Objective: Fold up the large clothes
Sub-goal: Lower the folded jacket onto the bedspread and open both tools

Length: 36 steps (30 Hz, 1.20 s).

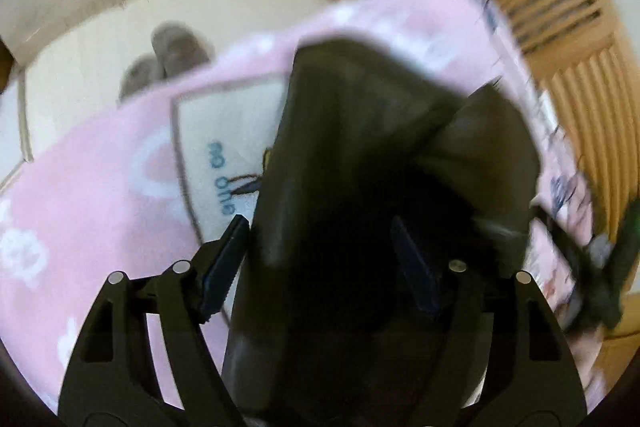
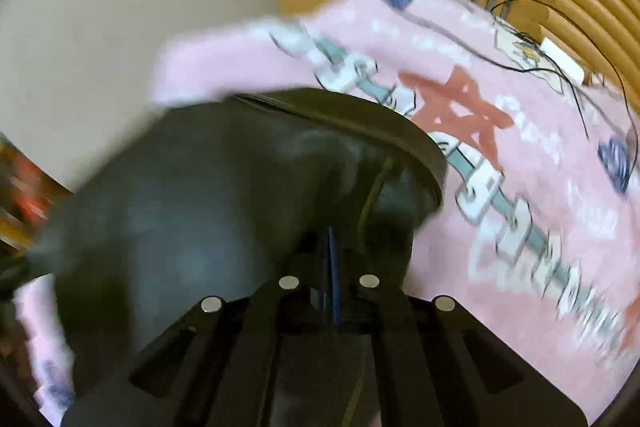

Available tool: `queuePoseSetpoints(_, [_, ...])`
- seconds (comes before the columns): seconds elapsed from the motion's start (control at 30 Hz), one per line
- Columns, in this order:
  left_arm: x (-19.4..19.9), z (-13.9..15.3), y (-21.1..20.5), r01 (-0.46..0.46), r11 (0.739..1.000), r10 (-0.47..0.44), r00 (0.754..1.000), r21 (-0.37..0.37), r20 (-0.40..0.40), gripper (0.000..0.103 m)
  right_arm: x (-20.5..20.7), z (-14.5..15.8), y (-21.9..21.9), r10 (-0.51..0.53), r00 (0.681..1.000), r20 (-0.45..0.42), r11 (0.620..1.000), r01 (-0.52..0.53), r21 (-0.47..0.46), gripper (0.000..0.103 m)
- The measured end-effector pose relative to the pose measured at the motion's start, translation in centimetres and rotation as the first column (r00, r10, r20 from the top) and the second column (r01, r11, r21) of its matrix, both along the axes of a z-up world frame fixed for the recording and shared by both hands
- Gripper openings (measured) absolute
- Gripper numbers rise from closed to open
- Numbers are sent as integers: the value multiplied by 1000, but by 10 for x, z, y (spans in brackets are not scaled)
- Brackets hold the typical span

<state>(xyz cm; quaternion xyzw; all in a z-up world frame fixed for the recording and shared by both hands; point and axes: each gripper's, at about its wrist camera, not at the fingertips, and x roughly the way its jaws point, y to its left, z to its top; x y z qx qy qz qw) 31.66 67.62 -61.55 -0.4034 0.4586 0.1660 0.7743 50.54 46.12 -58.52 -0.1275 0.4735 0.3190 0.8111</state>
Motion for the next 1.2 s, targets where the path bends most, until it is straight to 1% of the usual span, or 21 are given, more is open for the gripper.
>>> queuePoseSetpoints(0.07, [-3, 25, -7, 3, 1000, -2, 999, -4, 54, 71, -33, 11, -23, 27, 999, -35, 995, -23, 100, 7])
queuePoseSetpoints(0.13, [-5, 53, -17, 34, 997, -21, 985, -76, 169, 73, -65, -1, -39, 32, 992, -126, 987, -12, 159, 12])
queuePoseSetpoints(0.2, [-3, 75, -34, 107, 989, -82, 973, -107, 217, 73, -87, -34, -37, 74, 955, -287, 980, -16, 200, 12])
queuePoseSetpoints(0.23, [-3, 82, -42, 140, 986, -115, 966, -95, 232, 76, -99, -58, -32, 88, 918, -386, 973, 4, 232, 12])
queuePoseSetpoints(0.27, [3, 90, -54, 189, 979, -168, 958, -73, 234, 84, -110, -73, -28, 77, 912, -403, 965, 33, 259, 12])
queuePoseSetpoints(0.33, [28, 75, -75, 265, 964, -262, 956, -8, 129, 84, -117, -87, -15, 88, 901, -425, 956, 44, 292, 12])
queuePoseSetpoints(0.4, [50, 39, -72, 255, 967, -255, 967, 9, 0, 84, -120, -94, 1, 154, 850, -503, 928, 50, 369, 12])
queuePoseSetpoints(0.47, [54, 6, -53, 188, 981, -183, 979, 48, -90, 76, -128, -88, 11, 198, 872, -448, 936, -32, 351, 10])
queuePoseSetpoints(0.53, [48, -13, -35, 129, 991, -130, 988, -20, -81, 69, -126, -80, 0, 187, 873, -450, 932, -14, 362, 7])
queuePoseSetpoints(0.6, [48, -17, -35, 145, 989, -146, 987, -24, -70, 69, -124, -74, -14, 175, 869, -464, 931, 7, 365, 10])
queuePoseSetpoints(0.67, [49, -12, -43, 187, 982, -187, 980, -2, -73, 69, -123, -60, -35, 147, 881, -450, 932, 29, 362, 20])
queuePoseSetpoints(0.73, [41, 10, -53, 171, 985, -171, 985, 9, -23, 69, -117, -41, -64, 78, 922, -380, 928, 72, 366, 51])
queuePoseSetpoints(0.77, [37, 17, -57, 173, 985, -173, 985, 13, 7, 70, -120, -31, -76, 30, 945, -325, 931, 93, 353, 53])
queuePoseSetpoints(0.83, [32, 26, -66, 179, 979, -184, 982, 99, 40, 77, -117, -26, -94, -102, 976, -194, 954, 151, 257, 52])
queuePoseSetpoints(0.87, [34, 23, -67, 183, 975, -187, 982, 126, 15, 78, -119, -33, -96, -119, 975, -185, 961, 160, 225, 48])
queuePoseSetpoints(0.9, [42, 11, -63, 187, 973, -185, 982, 138, -28, 78, -119, -56, -95, -110, 964, -243, 974, 153, 168, 36])
queuePoseSetpoints(0.93, [42, 2, -55, 184, 975, -179, 983, 123, -51, 78, -122, -70, -98, -114, 962, -246, 975, 157, 160, 36])
queuePoseSetpoints(1.0, [58, -26, -46, 189, 981, -182, 975, 48, -128, 78, -134, -80, -94, -78, 987, -139, 988, 95, 122, 37])
queuePoseSetpoints(1.07, [62, -14, -54, 192, 979, -181, 974, 70, -138, 78, -132, -68, -84, -59, 987, -150, 995, 69, 65, 39])
queuePoseSetpoints(1.13, [55, 11, -63, 198, 980, -195, 978, 34, -75, 78, -123, -52, -83, -65, 976, -208, 997, 72, 23, 39])
queuePoseSetpoints(1.2, [37, 42, -75, 207, 978, -205, 975, 24, -82, 78, -124, -21, -94, -91, 980, -179, 996, 87, -27, 46])
